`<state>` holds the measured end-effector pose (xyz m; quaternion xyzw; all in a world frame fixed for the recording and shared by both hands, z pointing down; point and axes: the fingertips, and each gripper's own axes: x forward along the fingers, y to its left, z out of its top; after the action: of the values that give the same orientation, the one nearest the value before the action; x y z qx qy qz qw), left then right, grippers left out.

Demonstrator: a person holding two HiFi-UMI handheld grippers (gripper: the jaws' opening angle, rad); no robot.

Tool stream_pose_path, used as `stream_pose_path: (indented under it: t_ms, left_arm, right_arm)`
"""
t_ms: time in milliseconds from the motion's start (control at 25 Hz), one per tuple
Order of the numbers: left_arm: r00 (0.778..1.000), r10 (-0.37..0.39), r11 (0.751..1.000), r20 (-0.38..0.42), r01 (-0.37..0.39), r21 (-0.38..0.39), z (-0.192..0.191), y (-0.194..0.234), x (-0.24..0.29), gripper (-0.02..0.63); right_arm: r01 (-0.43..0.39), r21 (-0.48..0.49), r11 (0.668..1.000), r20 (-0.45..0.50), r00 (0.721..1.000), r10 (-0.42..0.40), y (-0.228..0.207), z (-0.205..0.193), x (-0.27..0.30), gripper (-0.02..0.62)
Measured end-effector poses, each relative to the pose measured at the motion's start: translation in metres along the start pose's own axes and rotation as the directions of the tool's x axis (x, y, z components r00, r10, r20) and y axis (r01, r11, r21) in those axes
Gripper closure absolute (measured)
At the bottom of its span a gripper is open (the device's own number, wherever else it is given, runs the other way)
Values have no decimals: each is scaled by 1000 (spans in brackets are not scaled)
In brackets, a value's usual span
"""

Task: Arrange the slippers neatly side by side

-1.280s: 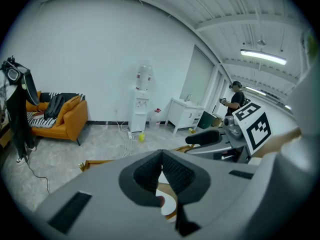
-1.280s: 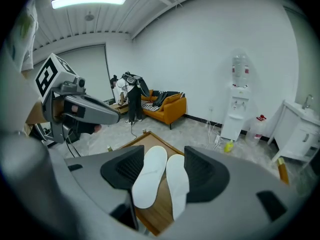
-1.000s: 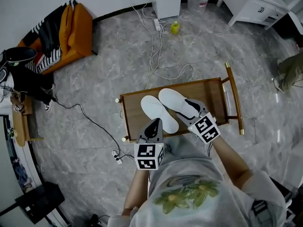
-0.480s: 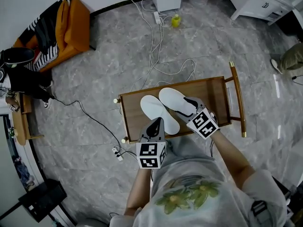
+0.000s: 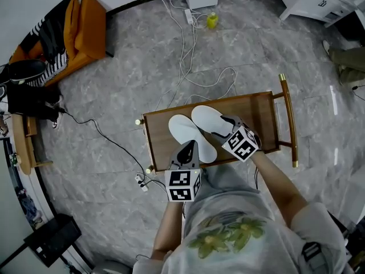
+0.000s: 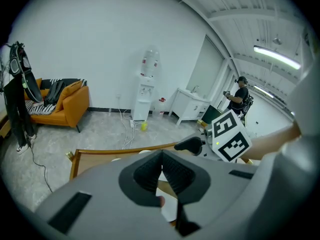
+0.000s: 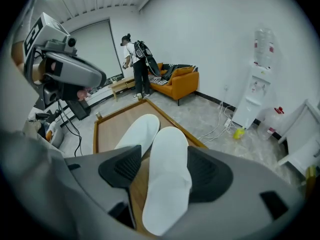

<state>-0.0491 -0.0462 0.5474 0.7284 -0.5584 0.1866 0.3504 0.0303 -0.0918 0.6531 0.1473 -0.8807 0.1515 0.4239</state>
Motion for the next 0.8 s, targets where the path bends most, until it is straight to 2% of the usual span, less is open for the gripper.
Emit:
stream_pose_path:
  t_ms: [320, 600, 640, 800]
  left_arm:
    - [1000, 13, 1000, -19, -13, -10, -5, 7, 5, 591]
    - [999, 17, 1000, -31, -17, -13, -7, 9, 8, 592]
    - [999, 17, 1000, -31, -17, -12, -7, 9, 8, 591]
    - [999, 18, 1000, -36, -18, -12, -8, 9, 7, 591]
  right_arm:
    - [-24, -19, 1000, -86, 996, 23, -8, -22, 25, 321]
    - [-21, 15, 1000, -135, 991, 23, -11, -38, 39, 322]
    - [-17, 24, 1000, -133, 991, 20, -12, -38, 40, 327]
    - [0, 68, 998, -121, 993, 8, -14, -38, 38, 410]
